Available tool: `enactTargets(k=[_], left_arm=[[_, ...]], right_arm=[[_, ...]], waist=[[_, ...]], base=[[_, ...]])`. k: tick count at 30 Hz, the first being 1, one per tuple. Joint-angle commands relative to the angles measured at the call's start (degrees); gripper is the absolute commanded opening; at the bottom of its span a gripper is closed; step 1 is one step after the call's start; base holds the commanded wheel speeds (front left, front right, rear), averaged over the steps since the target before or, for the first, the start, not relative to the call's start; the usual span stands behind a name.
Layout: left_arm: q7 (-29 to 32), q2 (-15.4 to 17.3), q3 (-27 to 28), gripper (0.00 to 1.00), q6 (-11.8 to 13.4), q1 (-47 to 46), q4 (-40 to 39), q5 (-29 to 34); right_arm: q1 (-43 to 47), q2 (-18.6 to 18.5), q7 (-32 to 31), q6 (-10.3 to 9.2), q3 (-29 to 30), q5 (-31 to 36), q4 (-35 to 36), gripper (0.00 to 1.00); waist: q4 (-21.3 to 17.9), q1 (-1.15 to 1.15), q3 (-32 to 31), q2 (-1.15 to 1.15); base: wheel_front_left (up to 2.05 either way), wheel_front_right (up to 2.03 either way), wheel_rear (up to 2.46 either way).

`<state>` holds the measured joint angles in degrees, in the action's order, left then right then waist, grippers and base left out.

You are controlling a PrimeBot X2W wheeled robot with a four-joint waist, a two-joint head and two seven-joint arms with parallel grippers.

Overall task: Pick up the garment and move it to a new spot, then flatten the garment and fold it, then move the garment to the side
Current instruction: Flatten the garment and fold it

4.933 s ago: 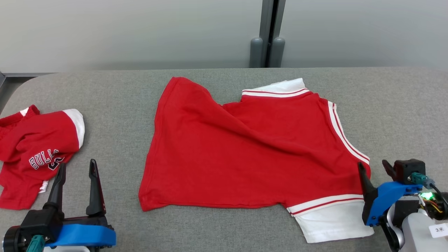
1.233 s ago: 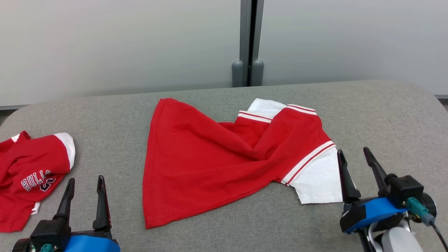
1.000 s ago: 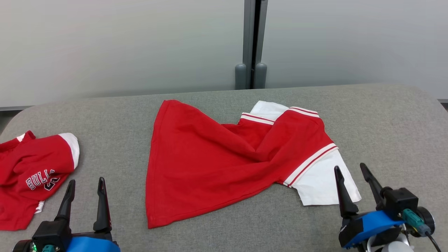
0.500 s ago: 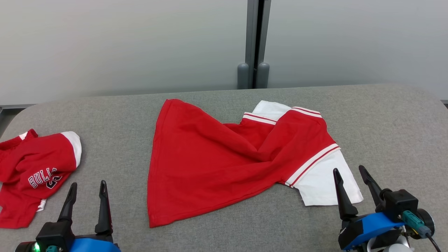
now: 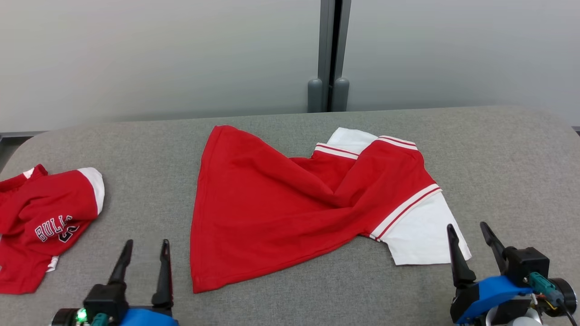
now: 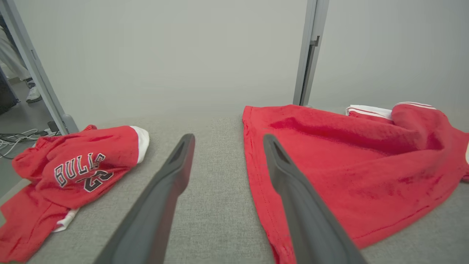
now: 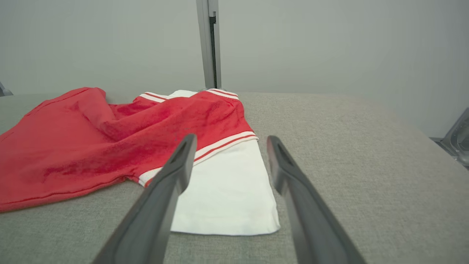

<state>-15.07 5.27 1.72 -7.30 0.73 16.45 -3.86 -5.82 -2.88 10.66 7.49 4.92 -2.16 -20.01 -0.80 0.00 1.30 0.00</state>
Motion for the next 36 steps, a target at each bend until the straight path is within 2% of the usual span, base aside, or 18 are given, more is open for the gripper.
enactTargets(k=[1,8,18,32,33,34,35,36], left_arm=[[-0.14,0.19,-1.08,1.00,-0.03,-1.40,1.35,-0.22],[0.06,0.69,-7.62,1.00,-0.19,-3.91,10.35,-3.12],[0.01,2.71,-15.93,1.00,-0.21,-8.02,21.19,-8.70],[0.03,3.68,-21.47,1.00,-0.22,-12.95,27.62,-13.90],[0.03,3.72,-21.68,0.91,-0.22,-13.07,27.72,-14.12],[0.02,3.74,-21.85,0.82,-0.22,-13.25,27.85,-14.37],[0.02,3.75,-22.05,0.48,-0.22,-13.36,28.09,-14.62],[0.03,3.76,-22.21,0.34,-0.22,-13.48,28.28,-14.84]], right_arm=[[-1.46,-0.03,0.13,0.01,0.87,0.91,-1.43,1.00],[-5.26,-1.32,0.71,0.01,4.50,3.58,-11.20,1.00],[-11.67,-2.62,2.75,0.01,6.68,5.78,-25.12,1.00],[-17.70,-2.33,3.95,0.01,5.27,5.86,-38.55,1.00],[-17.95,-2.22,3.98,0.01,5.05,5.56,-39.06,1.00],[-18.12,-2.02,4.03,0.02,4.49,5.46,-39.67,0.91],[-18.26,-1.75,3.99,0.02,3.88,5.07,-40.23,0.00],[-18.52,-1.45,4.03,0.06,3.38,4.64,-40.53,0.00]], waist=[[-0.03,0.00,0.27,0.00],[-0.11,0.00,1.67,0.00],[-0.19,0.00,3.92,0.00],[-0.21,0.00,6.21,0.00],[-0.23,0.00,6.22,0.00],[-0.26,0.00,6.21,0.00],[-0.31,0.00,6.16,0.00],[-0.38,0.00,6.09,0.00]], base=[[0.00,0.00,0.00],[0.00,0.00,0.00],[0.00,0.00,0.00],[0.00,0.00,0.00],[0.00,0.00,0.00],[0.00,0.00,0.00],[0.00,0.00,0.00],[0.00,0.00,0.00]])
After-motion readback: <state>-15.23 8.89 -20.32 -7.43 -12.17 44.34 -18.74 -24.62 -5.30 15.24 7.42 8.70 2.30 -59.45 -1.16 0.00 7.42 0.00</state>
